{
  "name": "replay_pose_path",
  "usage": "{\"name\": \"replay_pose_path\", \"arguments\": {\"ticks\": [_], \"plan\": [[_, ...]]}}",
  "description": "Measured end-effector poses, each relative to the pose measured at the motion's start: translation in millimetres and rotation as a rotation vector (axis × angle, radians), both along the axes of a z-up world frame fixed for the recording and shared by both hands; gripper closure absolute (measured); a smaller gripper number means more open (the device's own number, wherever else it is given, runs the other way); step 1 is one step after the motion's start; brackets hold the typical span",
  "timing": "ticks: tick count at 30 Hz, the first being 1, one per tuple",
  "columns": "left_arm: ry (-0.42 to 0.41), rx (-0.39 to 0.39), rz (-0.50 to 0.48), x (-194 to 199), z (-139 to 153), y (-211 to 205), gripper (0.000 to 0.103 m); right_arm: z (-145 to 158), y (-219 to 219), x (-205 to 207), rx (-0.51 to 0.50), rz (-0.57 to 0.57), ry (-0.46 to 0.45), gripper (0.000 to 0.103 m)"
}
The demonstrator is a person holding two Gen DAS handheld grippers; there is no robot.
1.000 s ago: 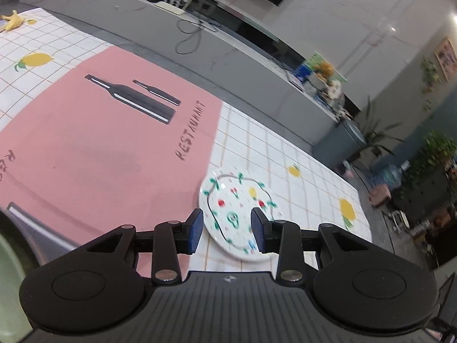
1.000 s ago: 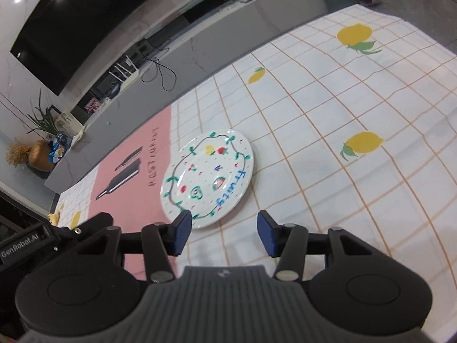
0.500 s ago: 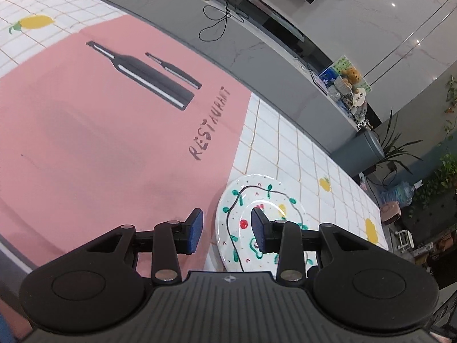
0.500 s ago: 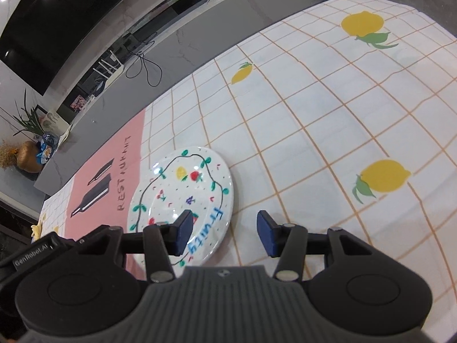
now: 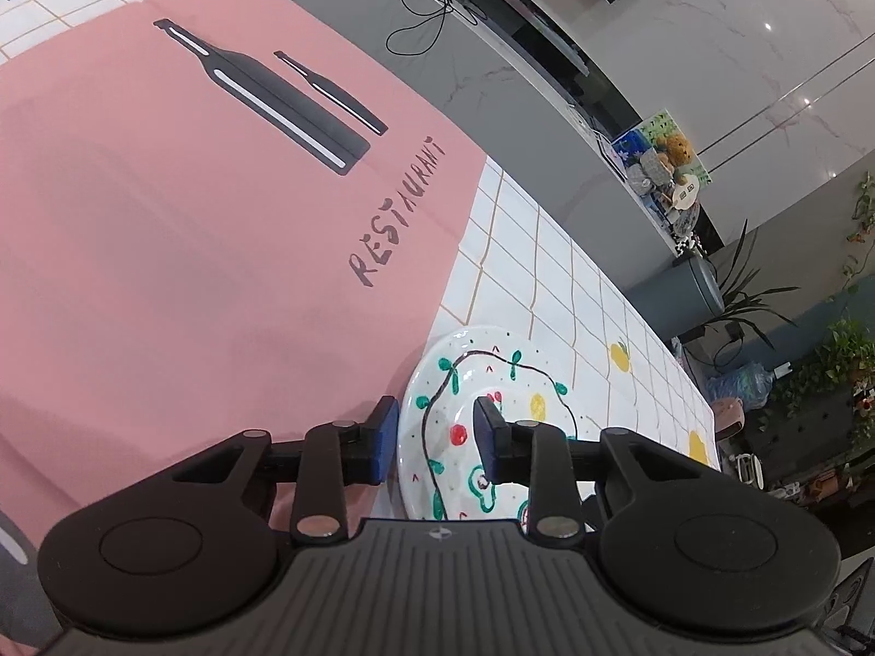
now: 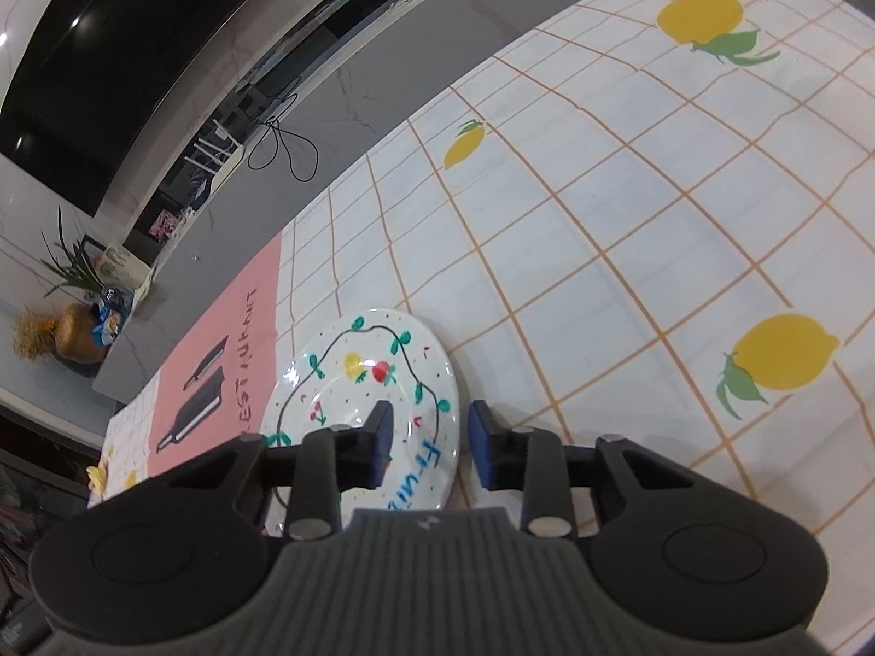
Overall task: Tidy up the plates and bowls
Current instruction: 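Move both grippers to the white 'Fruity' plate rim and close them, then lift the white plate with both grippers and carry it toward the bowl stack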
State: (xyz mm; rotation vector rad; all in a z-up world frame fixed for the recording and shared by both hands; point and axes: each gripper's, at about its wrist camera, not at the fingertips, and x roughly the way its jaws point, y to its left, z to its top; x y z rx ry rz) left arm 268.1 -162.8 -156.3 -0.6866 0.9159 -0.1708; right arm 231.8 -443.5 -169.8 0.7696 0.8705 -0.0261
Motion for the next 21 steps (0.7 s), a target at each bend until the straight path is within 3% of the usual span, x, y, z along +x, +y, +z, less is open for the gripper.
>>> {"name": "replay_pose_path", "arguments": {"ticks": [2, 3, 5, 6, 21], "plan": [[0.001, 0.003, 0.011, 1, -1, 0, 0.076, -2, -1, 2, 0.018, -0.006, 0.0, 0.075], [0.006, 0.009, 0.017, 2, -2, 0, 0.084, -2, 0, 3, 0.015, -0.009, 0.0, 0.077], [0.025, 0.034, 0.035, 3, -2, 1, 0.093, -3, 1, 3, -0.006, -0.019, 0.009, 0.094], [0.03, 0.029, 0.038, 2, -2, 2, 0.093, -3, 0, 2, -0.013, -0.025, 0.016, 0.097], [-0.011, 0.006, 0.08, -17, 27, 11, 0.095, 13, 0, -22, 0.091, -0.03, 0.016, 0.097]]}}
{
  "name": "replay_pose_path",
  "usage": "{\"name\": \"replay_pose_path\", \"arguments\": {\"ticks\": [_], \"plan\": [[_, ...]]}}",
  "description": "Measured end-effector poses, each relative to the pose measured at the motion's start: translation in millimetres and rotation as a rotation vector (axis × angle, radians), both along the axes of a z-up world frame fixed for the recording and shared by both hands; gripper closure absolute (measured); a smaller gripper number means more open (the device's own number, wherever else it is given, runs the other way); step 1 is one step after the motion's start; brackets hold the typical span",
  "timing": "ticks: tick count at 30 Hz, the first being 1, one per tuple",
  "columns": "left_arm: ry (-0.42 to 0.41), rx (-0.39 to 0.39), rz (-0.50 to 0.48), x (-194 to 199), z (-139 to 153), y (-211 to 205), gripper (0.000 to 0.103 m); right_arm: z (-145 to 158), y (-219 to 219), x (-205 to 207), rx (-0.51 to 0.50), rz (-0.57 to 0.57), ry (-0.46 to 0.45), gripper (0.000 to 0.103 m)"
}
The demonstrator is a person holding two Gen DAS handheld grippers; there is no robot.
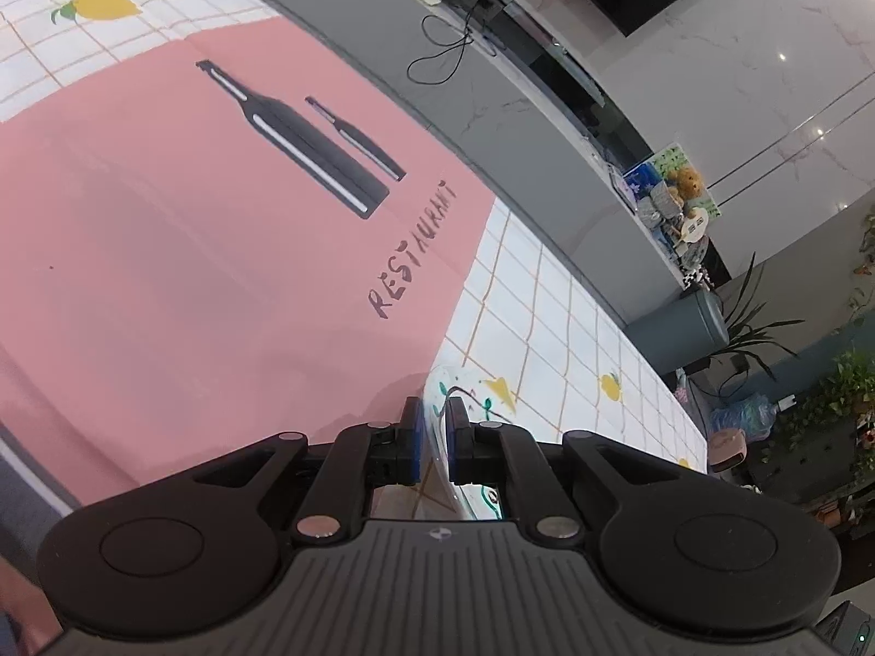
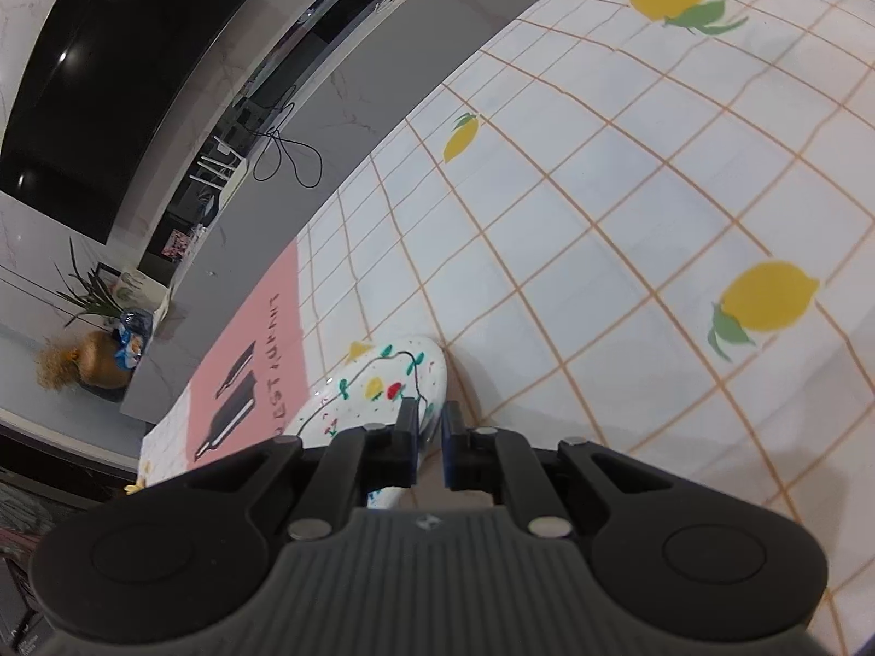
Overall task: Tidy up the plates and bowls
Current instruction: 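Lift the white plate with both grippers and carry it toward the bowl stack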
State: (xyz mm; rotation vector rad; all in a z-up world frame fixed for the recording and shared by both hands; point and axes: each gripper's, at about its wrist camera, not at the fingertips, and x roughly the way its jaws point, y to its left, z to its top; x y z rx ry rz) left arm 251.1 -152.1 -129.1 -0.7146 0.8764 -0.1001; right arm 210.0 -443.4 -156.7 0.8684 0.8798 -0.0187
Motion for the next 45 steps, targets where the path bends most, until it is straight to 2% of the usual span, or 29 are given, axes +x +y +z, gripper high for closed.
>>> {"name": "replay_pose_path", "arguments": {"ticks": [12, 27, 37, 41, 45], "plan": [[-0.043, -0.027, 0.013, -28, 24, 7, 0.095, 23, 8, -32, 0.0, 0.012, -0.043, 0.096], [-0.082, -0.051, -0.026, -88, 41, 21, 0.095, 47, 18, -105, 0.018, -0.007, -0.099, 0.096], [-0.109, -0.052, -0.073, -125, 42, 29, 0.095, 43, 28, -161, 0.051, -0.033, -0.121, 0.096], [-0.102, -0.04, -0.092, -134, 35, 30, 0.095, 31, 28, -173, 0.081, -0.045, -0.104, 0.096], [-0.093, -0.034, -0.108, -143, 29, 30, 0.095, 27, 28, -184, 0.068, -0.056, -0.103, 0.096]]}}
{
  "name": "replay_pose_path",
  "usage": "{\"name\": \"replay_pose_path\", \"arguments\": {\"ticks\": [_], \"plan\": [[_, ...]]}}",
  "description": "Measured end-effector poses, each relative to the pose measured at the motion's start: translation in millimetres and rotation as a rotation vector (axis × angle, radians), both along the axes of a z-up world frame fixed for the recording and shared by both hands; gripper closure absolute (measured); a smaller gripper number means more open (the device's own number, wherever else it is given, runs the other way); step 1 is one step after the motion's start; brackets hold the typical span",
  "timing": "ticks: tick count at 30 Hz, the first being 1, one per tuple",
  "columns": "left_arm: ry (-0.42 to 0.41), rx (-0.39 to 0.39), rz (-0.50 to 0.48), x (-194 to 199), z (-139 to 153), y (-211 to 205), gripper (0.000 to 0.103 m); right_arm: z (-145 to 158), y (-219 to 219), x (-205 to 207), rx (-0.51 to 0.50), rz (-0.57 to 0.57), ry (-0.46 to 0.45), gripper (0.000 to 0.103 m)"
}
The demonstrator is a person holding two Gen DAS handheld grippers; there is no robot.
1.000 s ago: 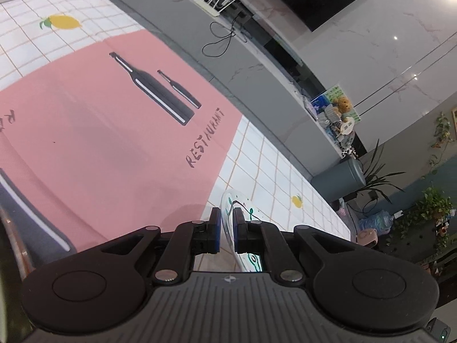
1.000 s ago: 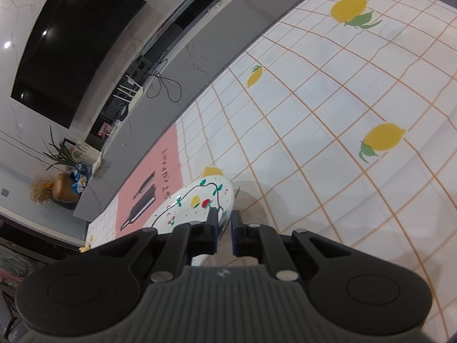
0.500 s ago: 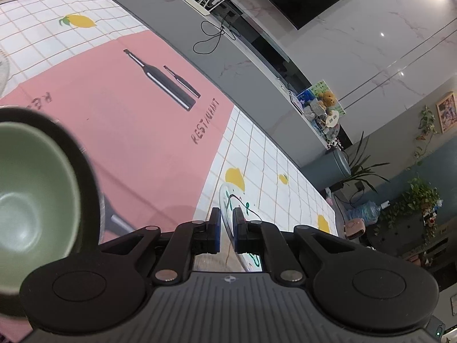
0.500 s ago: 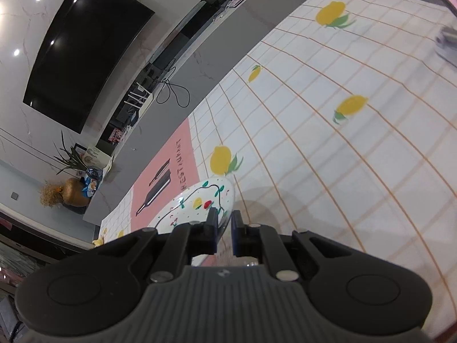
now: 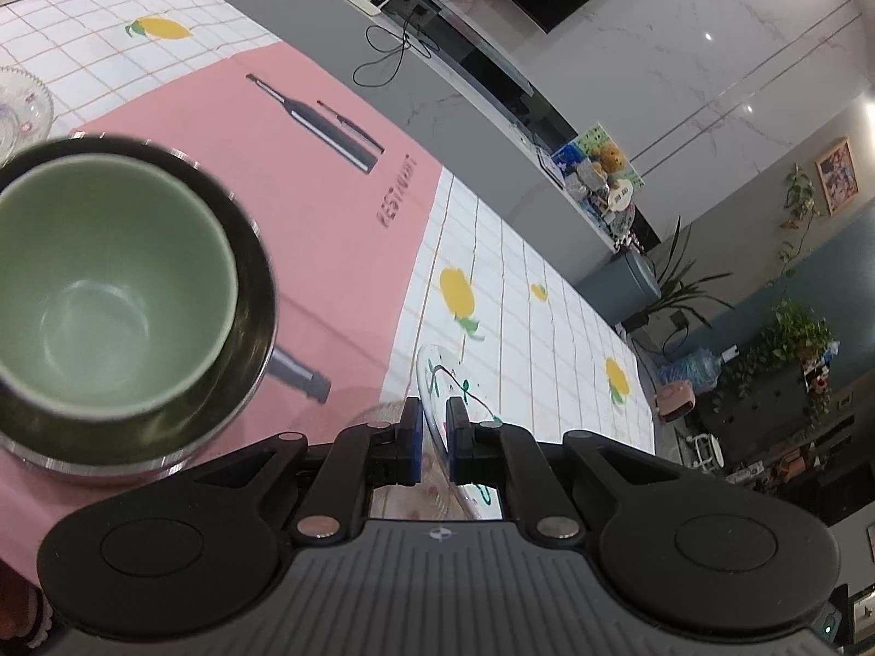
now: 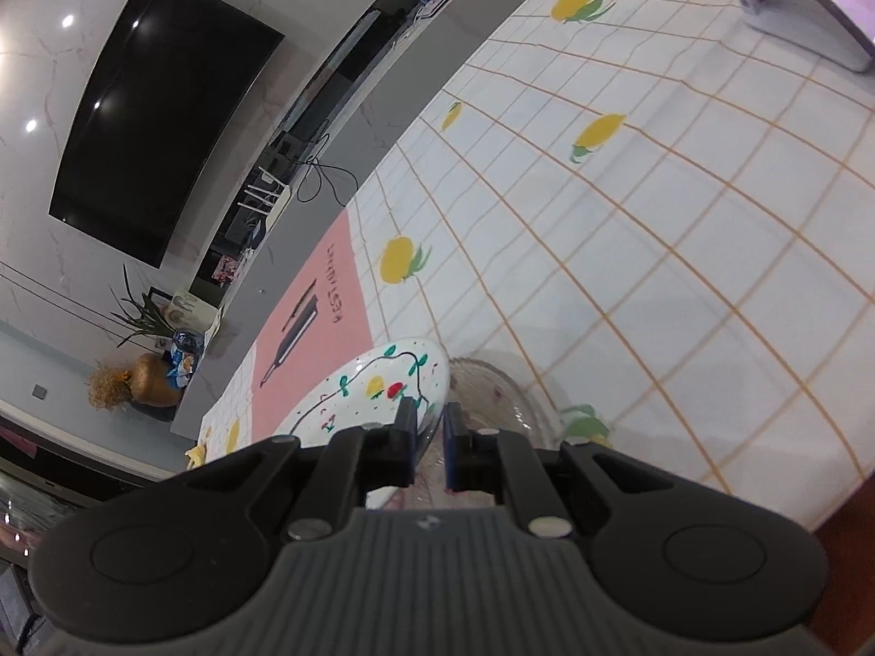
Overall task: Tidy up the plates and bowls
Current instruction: 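Lift the white plate with both grippers and carry it toward the bowl stack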
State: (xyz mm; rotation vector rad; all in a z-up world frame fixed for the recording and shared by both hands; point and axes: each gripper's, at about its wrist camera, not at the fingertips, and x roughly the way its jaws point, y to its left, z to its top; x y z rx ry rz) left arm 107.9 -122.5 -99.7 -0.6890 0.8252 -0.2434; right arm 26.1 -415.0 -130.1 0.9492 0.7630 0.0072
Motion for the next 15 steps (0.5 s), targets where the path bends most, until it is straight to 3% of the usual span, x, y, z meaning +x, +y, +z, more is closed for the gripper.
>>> {"name": "replay_pose_path", "arguments": {"ticks": [15], "plan": [[0.04, 0.048, -0.037, -11, -22, -2, 0.094, -16, 6, -13, -0.078, -0.006, 0.022, 0.095]]}}
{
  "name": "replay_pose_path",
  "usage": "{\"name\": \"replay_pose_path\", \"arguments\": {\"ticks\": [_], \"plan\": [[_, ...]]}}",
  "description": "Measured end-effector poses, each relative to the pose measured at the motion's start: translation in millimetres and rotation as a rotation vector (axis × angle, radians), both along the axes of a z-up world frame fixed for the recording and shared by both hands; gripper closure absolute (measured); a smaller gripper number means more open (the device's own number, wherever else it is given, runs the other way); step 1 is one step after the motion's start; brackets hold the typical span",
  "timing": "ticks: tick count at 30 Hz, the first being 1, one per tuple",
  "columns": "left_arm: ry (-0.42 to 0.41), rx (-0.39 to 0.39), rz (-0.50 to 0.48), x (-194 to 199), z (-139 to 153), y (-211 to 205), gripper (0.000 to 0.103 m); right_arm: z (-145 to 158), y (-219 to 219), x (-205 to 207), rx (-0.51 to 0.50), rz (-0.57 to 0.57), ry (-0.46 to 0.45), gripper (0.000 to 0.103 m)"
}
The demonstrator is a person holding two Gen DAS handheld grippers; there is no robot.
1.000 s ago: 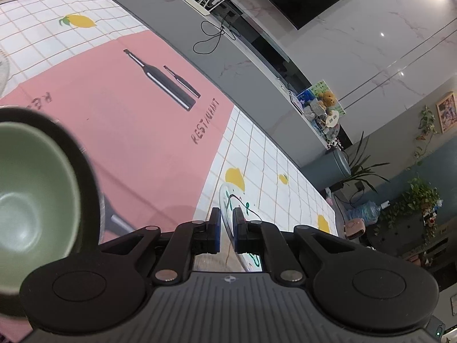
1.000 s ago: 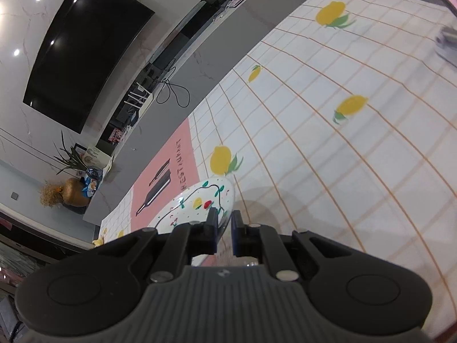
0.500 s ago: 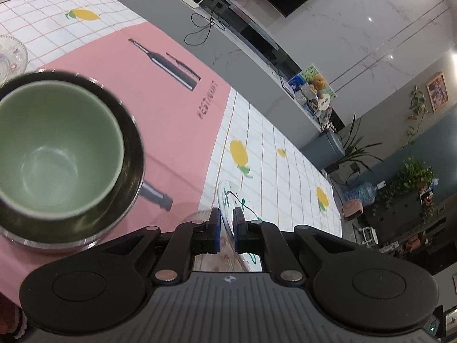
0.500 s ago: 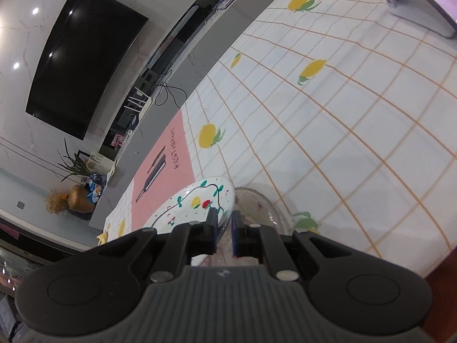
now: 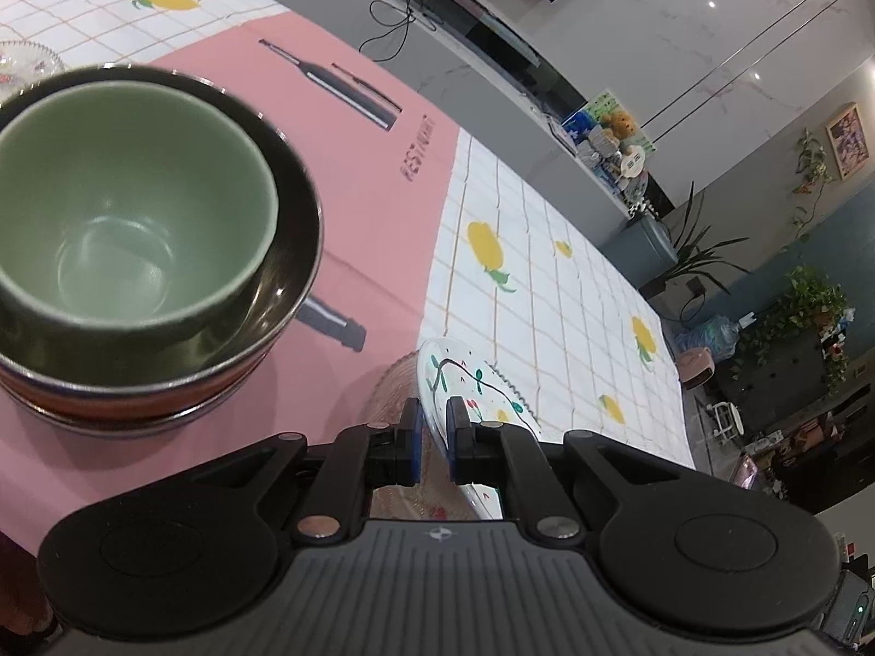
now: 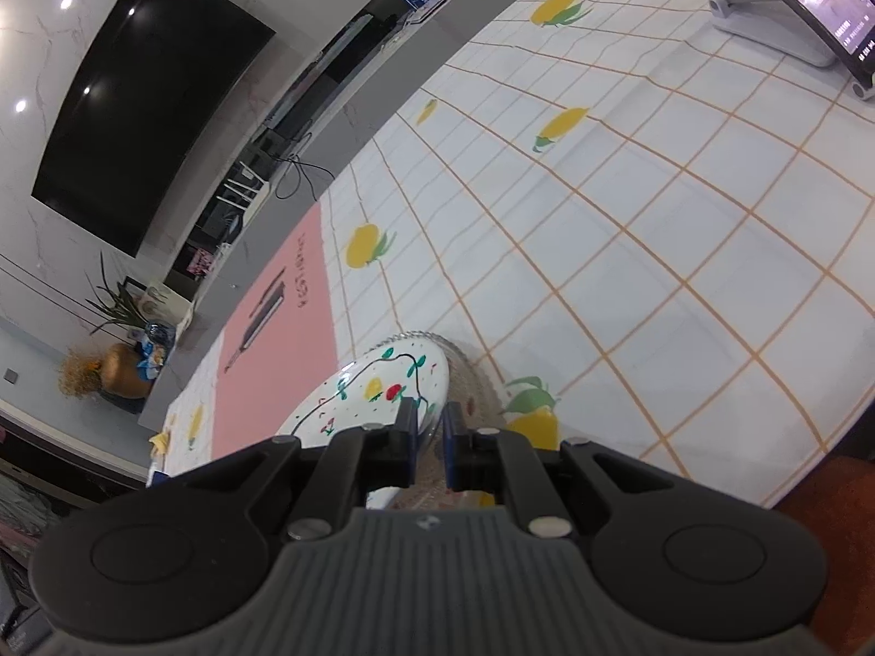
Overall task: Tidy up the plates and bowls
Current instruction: 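Lift the white plate with both grippers and carry it toward the bowl stack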
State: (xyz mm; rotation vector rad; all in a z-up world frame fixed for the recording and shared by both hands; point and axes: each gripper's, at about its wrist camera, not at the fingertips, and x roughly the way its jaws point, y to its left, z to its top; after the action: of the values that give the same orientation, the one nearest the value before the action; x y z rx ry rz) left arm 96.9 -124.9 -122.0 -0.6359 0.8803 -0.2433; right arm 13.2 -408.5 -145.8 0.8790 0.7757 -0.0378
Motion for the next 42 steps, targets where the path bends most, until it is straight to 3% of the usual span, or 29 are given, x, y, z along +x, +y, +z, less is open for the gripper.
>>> {"name": "replay_pose_path", "arguments": {"ticks": [30, 38, 39, 42], "plan": [[0.013, 0.174, -0.045, -6, -10, -11, 0.089, -2, 23, -4, -0.205, 0.039, -0.003, 0.092], [0.015, 0.205, -0.042, -8, -11, -13, 0.089, 7, 26, -7, -0.263, 0.038, -0.053, 0.092], [0.003, 0.212, -0.039, -9, -9, -14, 0.089, 7, 24, -7, -0.255, 0.034, -0.055, 0.091], [-0.065, 0.267, -0.041, -14, -2, -20, 0.082, 5, 21, -10, -0.244, 0.014, -0.054, 0.073]]}}
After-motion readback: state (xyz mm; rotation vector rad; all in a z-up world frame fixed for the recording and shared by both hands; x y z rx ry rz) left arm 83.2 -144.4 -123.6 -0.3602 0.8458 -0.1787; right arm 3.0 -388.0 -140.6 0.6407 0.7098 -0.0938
